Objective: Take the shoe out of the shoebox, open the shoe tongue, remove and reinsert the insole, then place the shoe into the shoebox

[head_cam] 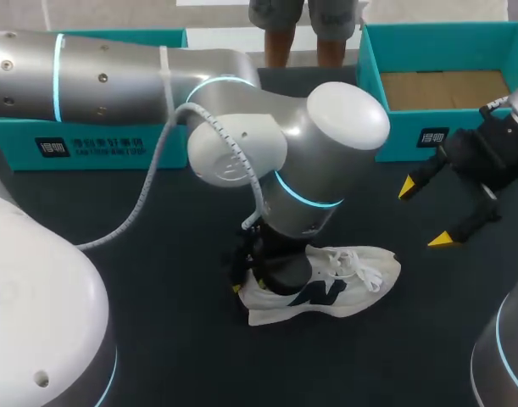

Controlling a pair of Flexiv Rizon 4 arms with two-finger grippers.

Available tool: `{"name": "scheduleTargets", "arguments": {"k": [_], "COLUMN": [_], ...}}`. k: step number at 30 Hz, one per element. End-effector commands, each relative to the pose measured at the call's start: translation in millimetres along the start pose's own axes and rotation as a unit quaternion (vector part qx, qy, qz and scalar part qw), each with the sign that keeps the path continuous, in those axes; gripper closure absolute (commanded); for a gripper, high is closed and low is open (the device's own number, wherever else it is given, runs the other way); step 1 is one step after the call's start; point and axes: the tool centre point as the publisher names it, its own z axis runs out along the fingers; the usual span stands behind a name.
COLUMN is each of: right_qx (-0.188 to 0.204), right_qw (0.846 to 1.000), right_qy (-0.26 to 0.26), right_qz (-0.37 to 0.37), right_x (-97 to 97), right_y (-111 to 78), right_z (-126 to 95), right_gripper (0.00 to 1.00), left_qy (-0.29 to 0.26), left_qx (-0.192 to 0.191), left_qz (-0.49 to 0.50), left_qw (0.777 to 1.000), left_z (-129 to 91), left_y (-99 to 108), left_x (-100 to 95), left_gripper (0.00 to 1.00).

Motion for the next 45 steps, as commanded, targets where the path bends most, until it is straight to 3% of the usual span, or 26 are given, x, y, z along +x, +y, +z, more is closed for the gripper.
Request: {"name": "scheduleTargets", "arguments": {"k": [1, 6, 9, 13, 15, 19, 21, 35, 36, 40, 45], "right_qx": [0.001, 0.001, 0.001, 0.001, 0.001, 0.001, 0.001, 0.001, 0.001, 0.001, 0.001], "right_qw": [1.000, 1.000, 1.000, 1.000, 1.000, 1.000, 1.000, 1.000, 1.000, 1.000, 1.000], "right_qy": [0.000, 0.000, 0.000, 0.000, 0.000, 0.000, 0.000, 0.000, 0.000, 0.000, 0.000], "right_qz": [0.000, 0.000, 0.000, 0.000, 0.000, 0.000, 0.000, 0.000, 0.000, 0.000, 0.000], "right_x": [0.2, 0.2, 0.2, 0.2, 0.2, 0.2, 0.2, 0.2, 0.2, 0.2, 0.2], "right_y": [0.1, 0.1, 0.1, 0.1, 0.1, 0.1, 0.1, 0.1, 0.1, 0.1, 0.1], "right_z": [1, 1, 1, 1, 1, 1, 1, 1, 1, 1, 1], "right_gripper": [0.00, 0.00, 0.00, 0.00, 0.00, 0.00, 0.00, 0.00, 0.00, 0.00, 0.00], "left_qy": [-0.011, -0.029, -0.046, -0.074, -0.086, -0.137, -0.159, -0.159, -0.159, -0.191, -0.237], "left_qx": [-0.014, -0.021, -0.005, 0.054, 0.078, 0.133, 0.161, 0.161, 0.202, 0.293, 0.373], "left_qz": [-0.007, -0.023, -0.046, -0.136, -0.215, -0.307, -0.304, -0.304, -0.316, -0.364, -0.395], "left_qw": [1.000, 0.999, 0.998, 0.986, 0.970, 0.933, 0.925, 0.925, 0.913, 0.863, 0.805], "left_z": [-16, -35, -43, -58, -61, -53, -47, -47, -43, -29, -16], "left_y": [-2, 1, 8, 20, 26, 41, 49, 49, 48, 47, 44], "left_x": [6.8, 16.6, 23.6, 33.6, 39.7, 48.4, 49.6, 49.6, 51.1, 53.8, 55.0], "left_gripper": [0.00, 0.00, 0.00, 0.00, 0.00, 0.00, 0.00, 0.00, 0.00, 0.00, 0.00]}}
